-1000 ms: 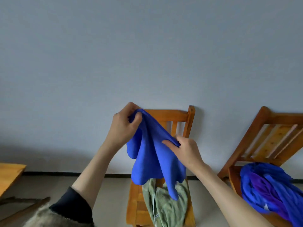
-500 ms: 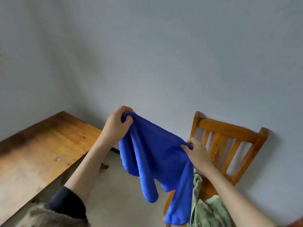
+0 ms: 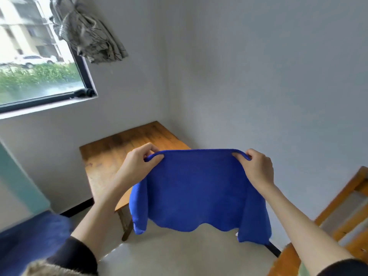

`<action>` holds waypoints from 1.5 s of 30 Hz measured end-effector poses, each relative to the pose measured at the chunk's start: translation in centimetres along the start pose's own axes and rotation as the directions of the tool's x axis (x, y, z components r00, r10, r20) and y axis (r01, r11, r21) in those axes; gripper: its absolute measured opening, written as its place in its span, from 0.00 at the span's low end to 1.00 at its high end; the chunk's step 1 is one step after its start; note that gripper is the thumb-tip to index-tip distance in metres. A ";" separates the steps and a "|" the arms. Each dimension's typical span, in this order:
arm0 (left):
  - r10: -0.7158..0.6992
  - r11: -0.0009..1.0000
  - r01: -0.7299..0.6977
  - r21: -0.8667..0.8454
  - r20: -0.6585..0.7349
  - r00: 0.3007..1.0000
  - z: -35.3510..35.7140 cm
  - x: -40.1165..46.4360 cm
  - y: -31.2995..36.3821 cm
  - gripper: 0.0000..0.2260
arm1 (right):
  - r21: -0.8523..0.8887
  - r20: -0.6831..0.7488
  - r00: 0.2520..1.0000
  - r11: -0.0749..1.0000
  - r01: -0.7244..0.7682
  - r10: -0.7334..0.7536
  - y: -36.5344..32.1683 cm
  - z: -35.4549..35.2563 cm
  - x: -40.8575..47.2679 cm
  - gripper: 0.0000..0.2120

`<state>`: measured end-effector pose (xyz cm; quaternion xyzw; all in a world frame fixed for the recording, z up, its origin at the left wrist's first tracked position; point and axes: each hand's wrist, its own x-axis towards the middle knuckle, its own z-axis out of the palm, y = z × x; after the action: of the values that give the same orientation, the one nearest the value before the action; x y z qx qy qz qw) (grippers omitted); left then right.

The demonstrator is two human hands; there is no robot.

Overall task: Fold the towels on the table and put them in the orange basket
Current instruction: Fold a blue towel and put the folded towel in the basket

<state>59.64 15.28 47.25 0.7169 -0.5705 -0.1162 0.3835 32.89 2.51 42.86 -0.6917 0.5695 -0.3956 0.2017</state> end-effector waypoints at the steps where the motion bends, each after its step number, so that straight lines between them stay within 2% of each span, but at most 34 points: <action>1: -0.013 1.000 0.013 0.000 -0.029 1.000 -0.9 0.1 -1.0 0.05 | -0.025 0.020 0.999 0.999 0.026 -0.025 -0.9 1.4 0.3 0.24; 4: -0.064 0.997 0.059 -0.041 -0.139 0.988 -3.3 0.3 -3.5 0.02 | -0.065 0.102 0.992 0.995 0.075 -0.068 -2.2 5.8 1.3 0.21; 9: -0.110 0.992 0.082 -0.096 -0.327 0.939 -5.9 1.9 -6.9 0.03 | 0.007 0.158 0.985 0.997 0.071 -0.072 -2.8 12.5 4.2 0.08; 12: -0.141 0.990 0.121 -0.074 -0.391 0.909 -6.8 3.8 -8.9 0.04 | 0.060 0.173 0.981 0.995 0.076 -0.085 -4.0 15.7 6.4 0.08; 14: -0.165 0.986 0.153 -0.063 -0.431 0.887 -7.1 5.5 -10.1 0.05 | 0.133 0.208 0.978 0.991 0.008 -0.036 -5.1 17.5 8.3 0.08; 16: -0.190 0.981 0.188 -0.050 -0.464 0.865 -7.1 7.0 -11.3 0.05 | 0.165 0.226 0.974 0.986 -0.021 -0.018 -5.7 19.2 10.6 0.13; 20: -0.240 0.958 0.287 0.024 -0.486 0.840 -6.5 8.9 -14.4 0.04 | 0.161 0.247 0.967 0.987 0.029 -0.069 -6.5 21.5 15.1 0.22; 22: -0.294 0.930 0.363 0.057 -0.476 0.829 -6.0 9.5 -16.0 0.05 | 0.180 0.264 0.961 0.983 0.039 -0.086 -6.5 22.7 17.3 0.20; 25: -0.335 0.905 0.417 0.080 -0.471 0.816 -5.0 10.5 -17.7 0.05 | 0.220 0.260 0.959 0.974 0.055 -0.113 -6.2 25.0 20.4 0.11; 27: -0.346 0.898 0.432 0.085 -0.470 0.812 -4.3 11.4 -18.4 0.04 | 0.165 0.256 0.961 0.985 0.059 -0.101 -5.7 26.6 22.0 0.08; 33: -0.433 0.850 0.521 0.074 -0.463 0.773 -3.5 15.1 -22.1 0.03 | -0.120 0.288 0.953 0.984 0.134 -0.095 -5.1 31.5 26.4 0.14; 38: -0.513 0.806 0.591 0.048 -0.443 0.735 -3.4 19.0 -28.3 0.03 | -0.295 0.376 0.914 0.915 0.275 -0.154 -5.6 37.4 29.3 0.23; 41: -0.569 0.773 0.633 0.042 -0.394 0.722 -2.9 21.8 -33.2 0.01 | -0.379 0.423 0.888 0.856 0.352 -0.178 -5.8 42.1 31.3 0.23; 45: -0.643 0.715 0.692 0.098 -0.296 0.706 -2.4 25.8 -40.2 0.03 | -0.435 0.468 0.857 0.788 0.435 -0.215 -6.0 49.1 34.1 0.22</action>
<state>98.68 -4.96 28.41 0.9185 -0.2286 -0.1015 0.3062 76.17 -36.59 28.34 -0.8742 0.4721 -0.1057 0.0420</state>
